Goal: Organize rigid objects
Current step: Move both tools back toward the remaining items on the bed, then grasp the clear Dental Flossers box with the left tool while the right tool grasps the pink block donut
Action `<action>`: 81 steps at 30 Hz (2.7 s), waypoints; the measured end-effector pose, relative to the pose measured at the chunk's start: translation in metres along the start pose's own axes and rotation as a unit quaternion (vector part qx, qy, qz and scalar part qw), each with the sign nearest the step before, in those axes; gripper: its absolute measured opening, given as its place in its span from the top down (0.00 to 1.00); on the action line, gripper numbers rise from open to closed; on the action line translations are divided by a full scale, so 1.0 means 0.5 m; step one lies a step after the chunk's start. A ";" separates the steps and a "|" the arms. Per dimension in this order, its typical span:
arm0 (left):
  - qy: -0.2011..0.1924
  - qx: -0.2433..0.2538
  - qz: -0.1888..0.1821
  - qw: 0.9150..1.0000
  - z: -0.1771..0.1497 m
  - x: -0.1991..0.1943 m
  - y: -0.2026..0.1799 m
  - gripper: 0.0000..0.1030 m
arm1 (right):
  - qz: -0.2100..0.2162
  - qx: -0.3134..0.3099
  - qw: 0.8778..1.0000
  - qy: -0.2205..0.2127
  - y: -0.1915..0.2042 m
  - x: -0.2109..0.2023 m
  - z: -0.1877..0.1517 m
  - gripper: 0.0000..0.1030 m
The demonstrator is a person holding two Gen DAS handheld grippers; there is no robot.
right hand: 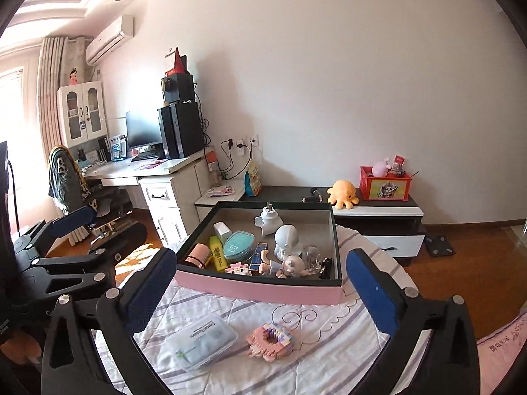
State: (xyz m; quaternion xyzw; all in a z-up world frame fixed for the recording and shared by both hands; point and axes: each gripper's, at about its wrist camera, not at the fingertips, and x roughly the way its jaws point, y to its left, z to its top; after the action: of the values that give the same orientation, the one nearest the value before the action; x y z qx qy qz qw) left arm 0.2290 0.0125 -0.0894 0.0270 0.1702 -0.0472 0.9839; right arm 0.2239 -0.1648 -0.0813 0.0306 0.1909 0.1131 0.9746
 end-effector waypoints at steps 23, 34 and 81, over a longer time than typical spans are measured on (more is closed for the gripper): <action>-0.087 -0.029 0.059 0.994 -0.055 -0.351 0.010 0.00 | -0.040 -0.041 0.993 -0.103 0.124 -0.331 -0.058 0.00; -0.094 -0.023 0.066 0.993 -0.055 -0.363 0.001 0.00 | -0.053 -0.038 0.992 -0.104 0.123 -0.340 -0.062 0.00; 0.271 0.024 -0.049 0.961 -0.274 0.263 -0.088 0.00 | -0.056 0.050 0.977 0.199 -0.119 0.164 -0.251 0.00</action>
State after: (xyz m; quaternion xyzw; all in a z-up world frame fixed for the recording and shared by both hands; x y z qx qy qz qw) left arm 0.3021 -0.0328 -0.2643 0.0543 0.4305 -0.0902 0.8964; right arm 0.2625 -0.2017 -0.2335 0.0450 0.3876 0.0527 0.9192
